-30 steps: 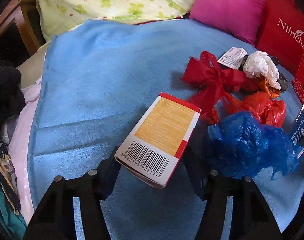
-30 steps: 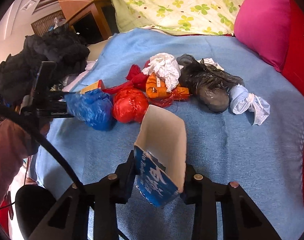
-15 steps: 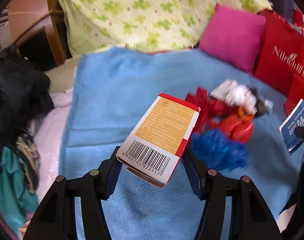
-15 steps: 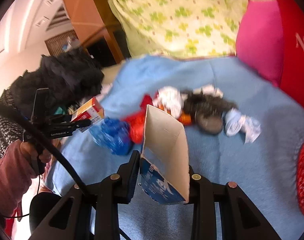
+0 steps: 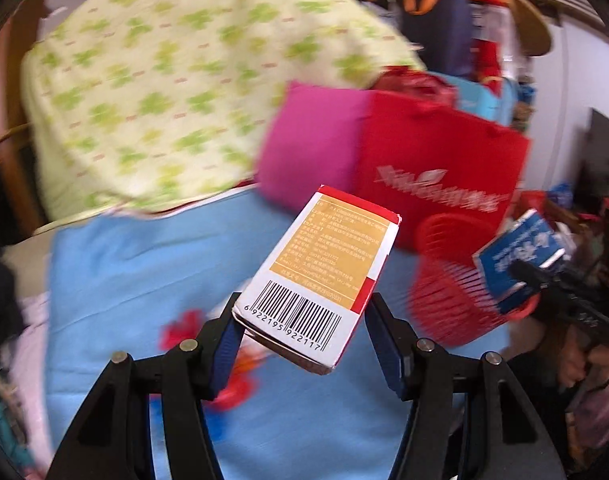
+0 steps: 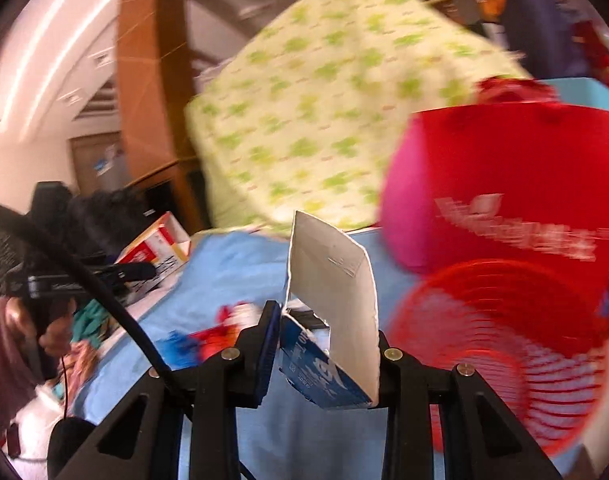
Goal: Collect trash
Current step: 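Carry both boxes over the red mesh basket and open both tools, then grasp the blue plastic bag with the left tool while the right grasps white tissue, then carry the blue bag and tissue over the red basket and open both tools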
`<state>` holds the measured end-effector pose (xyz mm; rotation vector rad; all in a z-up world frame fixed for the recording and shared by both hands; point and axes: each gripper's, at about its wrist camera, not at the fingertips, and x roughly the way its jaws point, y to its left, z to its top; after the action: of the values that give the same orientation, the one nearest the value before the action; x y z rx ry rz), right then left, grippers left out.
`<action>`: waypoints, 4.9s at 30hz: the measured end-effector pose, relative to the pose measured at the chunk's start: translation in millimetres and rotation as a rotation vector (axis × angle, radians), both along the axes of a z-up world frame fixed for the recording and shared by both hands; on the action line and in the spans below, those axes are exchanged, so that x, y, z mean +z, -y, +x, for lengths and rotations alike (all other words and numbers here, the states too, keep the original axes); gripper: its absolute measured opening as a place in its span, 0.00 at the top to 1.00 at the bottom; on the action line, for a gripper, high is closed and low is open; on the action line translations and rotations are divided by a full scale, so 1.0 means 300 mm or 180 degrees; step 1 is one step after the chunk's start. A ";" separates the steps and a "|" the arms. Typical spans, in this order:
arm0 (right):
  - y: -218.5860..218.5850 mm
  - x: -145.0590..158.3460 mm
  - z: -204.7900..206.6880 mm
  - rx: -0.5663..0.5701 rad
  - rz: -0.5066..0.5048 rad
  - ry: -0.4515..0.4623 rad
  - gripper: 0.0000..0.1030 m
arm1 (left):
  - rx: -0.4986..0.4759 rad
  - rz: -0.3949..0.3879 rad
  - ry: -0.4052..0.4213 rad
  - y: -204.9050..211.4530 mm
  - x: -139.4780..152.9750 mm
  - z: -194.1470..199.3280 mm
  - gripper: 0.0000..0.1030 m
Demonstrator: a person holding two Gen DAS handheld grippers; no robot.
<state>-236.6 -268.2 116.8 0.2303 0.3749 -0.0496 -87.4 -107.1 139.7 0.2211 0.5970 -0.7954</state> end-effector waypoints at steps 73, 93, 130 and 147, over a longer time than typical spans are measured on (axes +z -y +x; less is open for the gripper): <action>-0.346 -0.477 0.940 0.0792 0.0654 -0.1570 0.67 | 0.1395 -0.0596 -0.1329 -0.554 -0.651 0.306 0.65; -0.306 -0.218 0.523 0.0982 0.0303 -0.0598 0.73 | 0.1455 -0.0671 -0.0813 -0.586 -0.524 0.110 0.91; -0.094 -0.114 0.255 0.0666 0.0231 -0.0110 0.73 | 0.1382 -0.0222 -0.0096 -0.220 -0.228 -0.029 0.64; 0.255 -0.062 0.078 0.0031 0.0645 0.0263 0.73 | 0.0334 -0.0314 -0.0059 0.167 -0.058 -0.122 0.64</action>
<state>-213.1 -344.8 98.1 0.4295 0.2986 0.0077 -123.9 -157.0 122.2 0.0911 0.5806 -0.7240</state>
